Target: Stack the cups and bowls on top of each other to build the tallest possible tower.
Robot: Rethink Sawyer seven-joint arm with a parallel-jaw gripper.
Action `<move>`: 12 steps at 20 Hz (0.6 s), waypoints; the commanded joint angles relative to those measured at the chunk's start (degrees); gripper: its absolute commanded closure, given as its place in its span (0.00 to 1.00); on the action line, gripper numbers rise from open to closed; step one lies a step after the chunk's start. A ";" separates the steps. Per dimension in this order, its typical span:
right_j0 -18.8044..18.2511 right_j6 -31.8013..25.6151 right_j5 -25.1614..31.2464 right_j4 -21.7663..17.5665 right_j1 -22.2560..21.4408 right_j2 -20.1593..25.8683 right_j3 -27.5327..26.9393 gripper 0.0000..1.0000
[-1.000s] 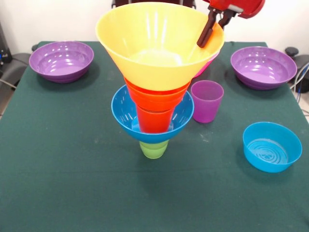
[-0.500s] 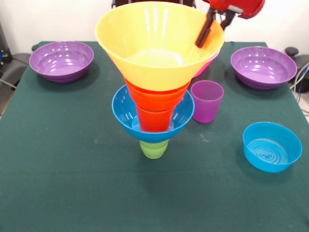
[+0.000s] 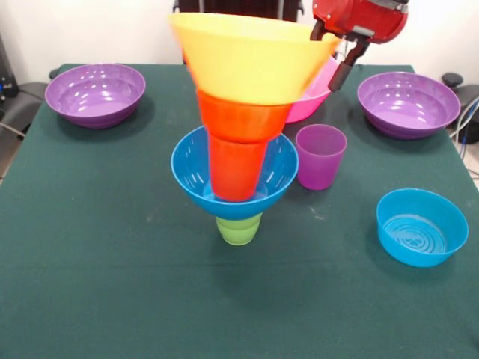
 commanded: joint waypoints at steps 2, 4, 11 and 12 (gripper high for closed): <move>-0.85 -1.24 3.84 -1.43 3.18 6.39 2.09 0.00; -0.87 -1.07 3.36 -1.37 3.09 6.51 1.98 0.00; -0.41 -0.80 3.84 -1.84 3.33 5.96 1.21 0.00; -0.47 -1.03 4.10 -1.87 3.39 5.99 0.99 0.00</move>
